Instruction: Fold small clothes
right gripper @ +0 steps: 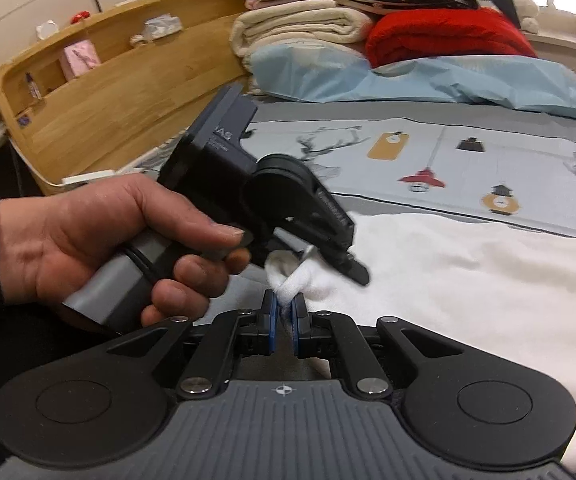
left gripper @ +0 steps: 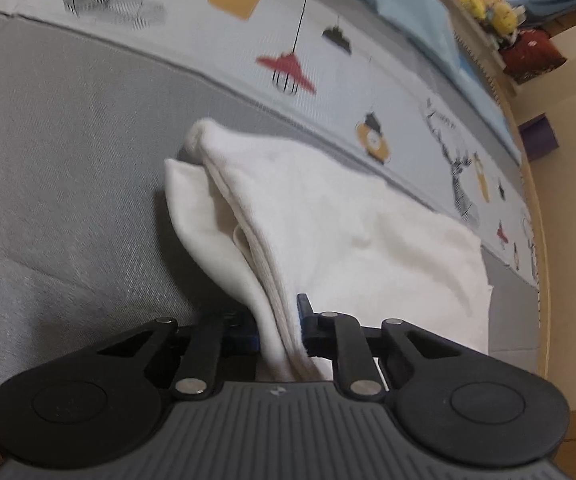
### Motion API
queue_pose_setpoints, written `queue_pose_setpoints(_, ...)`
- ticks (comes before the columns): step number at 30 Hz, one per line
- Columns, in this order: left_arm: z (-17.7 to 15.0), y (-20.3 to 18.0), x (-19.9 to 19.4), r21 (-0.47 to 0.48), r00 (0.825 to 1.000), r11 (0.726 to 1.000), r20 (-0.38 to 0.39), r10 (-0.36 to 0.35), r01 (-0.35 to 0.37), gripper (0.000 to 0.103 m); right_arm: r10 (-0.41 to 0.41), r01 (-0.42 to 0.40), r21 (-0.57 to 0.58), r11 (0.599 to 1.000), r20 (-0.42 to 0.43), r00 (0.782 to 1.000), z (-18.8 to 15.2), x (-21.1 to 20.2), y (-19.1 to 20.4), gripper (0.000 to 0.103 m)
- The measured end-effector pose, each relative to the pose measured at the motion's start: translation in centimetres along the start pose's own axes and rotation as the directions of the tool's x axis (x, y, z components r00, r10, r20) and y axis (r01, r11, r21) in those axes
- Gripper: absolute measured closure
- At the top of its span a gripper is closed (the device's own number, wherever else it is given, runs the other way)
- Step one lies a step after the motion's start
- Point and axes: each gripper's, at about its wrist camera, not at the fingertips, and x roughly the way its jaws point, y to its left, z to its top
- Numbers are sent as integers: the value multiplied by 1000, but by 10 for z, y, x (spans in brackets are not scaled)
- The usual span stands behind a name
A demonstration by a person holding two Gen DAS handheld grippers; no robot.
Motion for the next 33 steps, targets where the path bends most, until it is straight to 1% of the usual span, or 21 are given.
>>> queue_pose_setpoints(5,-3,1,-36,7,994,1000,107,8,-9,87,83,-83,8,996,32,996,3,1,8,96)
queue_pose_setpoints(9,-7,-6,-54,22,990,999,140,29,-32,88,107,-108,27,994,53,993,5,-3,8,96)
queue_pose_setpoints(13,-10,-23,-60,48,987,998,158,39,-47,88,98,-101,46,994,66,993,5,-12,1,96)
queue_pose_setpoints(17,-12,-51,-55,89,984,995,174,34,-50,88,62,-68,73,995,87,994,5,-33,-16,96)
queue_pose_setpoints(20,-16,-81,-48,138,982,990,189,8,-35,87,26,-37,94,995,107,994,3,-52,-34,96)
queue_pose_setpoints(24,-25,-125,-32,195,982,981,186,-36,-1,87,-28,11,128,992,133,991,-1,-83,-62,97)
queue_pose_setpoints(28,-39,-172,-9,255,981,966,171,-87,41,87,-98,75,162,984,143,985,-11,-115,-91,97)
queue_pose_setpoints(33,-59,-223,16,305,973,945,159,-170,115,87,-187,148,223,963,164,969,-26,-153,-122,97)
